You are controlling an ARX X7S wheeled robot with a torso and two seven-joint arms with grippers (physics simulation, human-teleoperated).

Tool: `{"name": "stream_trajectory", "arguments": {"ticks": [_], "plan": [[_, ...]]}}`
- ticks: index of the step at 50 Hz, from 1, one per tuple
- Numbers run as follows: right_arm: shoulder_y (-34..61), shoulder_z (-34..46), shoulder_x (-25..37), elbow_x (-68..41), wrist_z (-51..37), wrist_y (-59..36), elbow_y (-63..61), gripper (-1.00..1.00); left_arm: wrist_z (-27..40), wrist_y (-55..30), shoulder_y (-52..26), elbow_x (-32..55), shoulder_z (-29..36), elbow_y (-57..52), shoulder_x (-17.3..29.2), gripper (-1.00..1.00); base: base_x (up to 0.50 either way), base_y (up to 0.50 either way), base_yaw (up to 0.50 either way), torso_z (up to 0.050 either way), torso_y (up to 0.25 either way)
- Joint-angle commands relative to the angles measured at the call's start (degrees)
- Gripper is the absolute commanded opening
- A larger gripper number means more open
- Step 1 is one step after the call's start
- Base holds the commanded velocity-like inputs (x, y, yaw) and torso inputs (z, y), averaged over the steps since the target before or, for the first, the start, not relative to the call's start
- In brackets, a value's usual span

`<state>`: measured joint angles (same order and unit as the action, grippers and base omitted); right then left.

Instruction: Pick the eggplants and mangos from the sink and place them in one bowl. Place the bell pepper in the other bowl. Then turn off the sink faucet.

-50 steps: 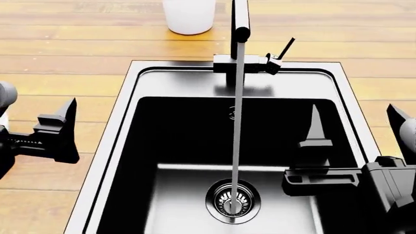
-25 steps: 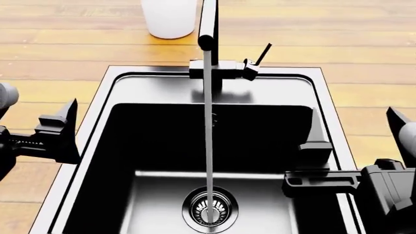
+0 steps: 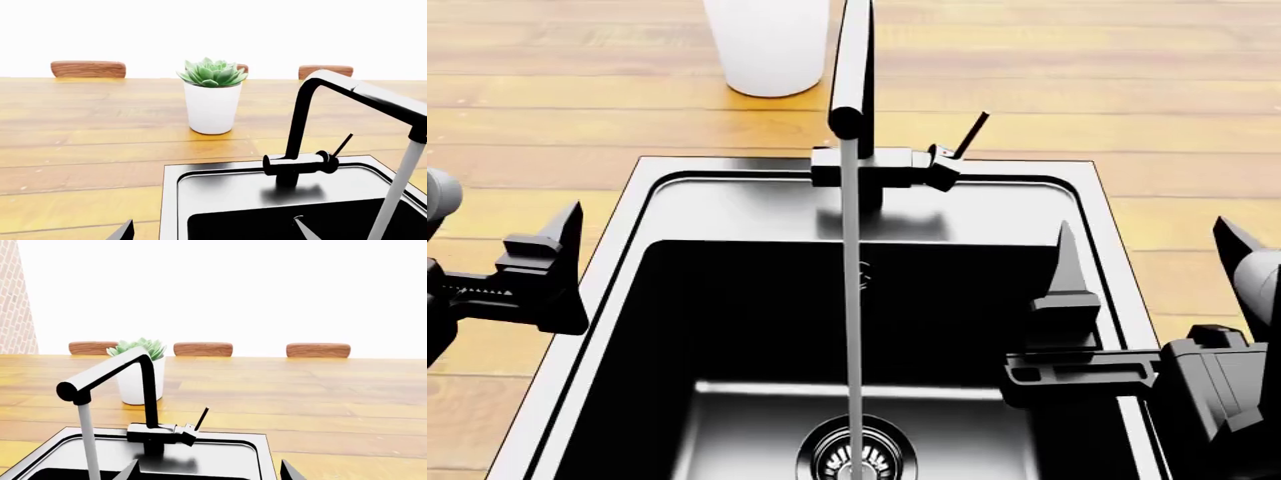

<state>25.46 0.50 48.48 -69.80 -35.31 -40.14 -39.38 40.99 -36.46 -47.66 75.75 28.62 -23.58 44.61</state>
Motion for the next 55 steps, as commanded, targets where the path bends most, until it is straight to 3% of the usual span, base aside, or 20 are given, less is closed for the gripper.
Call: {"name": "stream_trajectory", "arguments": {"ticks": [1,18,34,42,55], "plan": [[0.42,0.20,0.26,0.04,0.06,-0.13,-0.10,1.00,-0.09,0.19,0.17,0.02,0.03,0.15,-0.19,1.00,0.27,0.00,0.00,0.000,0.000],[-0.68,-0.35,0.19,0.39,0.24,0.80,-0.30,1.00,0.04,-0.25,0.09,1.44,0.00,0.97,-0.32,1.00,0.26,0.00,0.00,0.000,0.001],[-0.27,0.13,-1.27,0.41,0.30,1.39,1.59,1.00,-0.46,-0.46,-0.77,0.59,0.44,1.29,-0.60,1.00,0.00,0.00,0.00,0.000,0.000],[8.56,4.36,-4.30,1.82,2.34,-0.71,11.04,1.00,-2.91,-1.20,-5.00,-3.04,3.00,6.68,-4.98,1.00,0.00,0.00,0.00,0.000,0.000],[28.05,16.22,-12.64,14.37,18.23,1.10,38.48,1.00,-12.25,2.01,-13.27,-11.82,7.45,26.87,-15.35,1.00,0.00,0.00,0.00,0.000,0.000]]}}
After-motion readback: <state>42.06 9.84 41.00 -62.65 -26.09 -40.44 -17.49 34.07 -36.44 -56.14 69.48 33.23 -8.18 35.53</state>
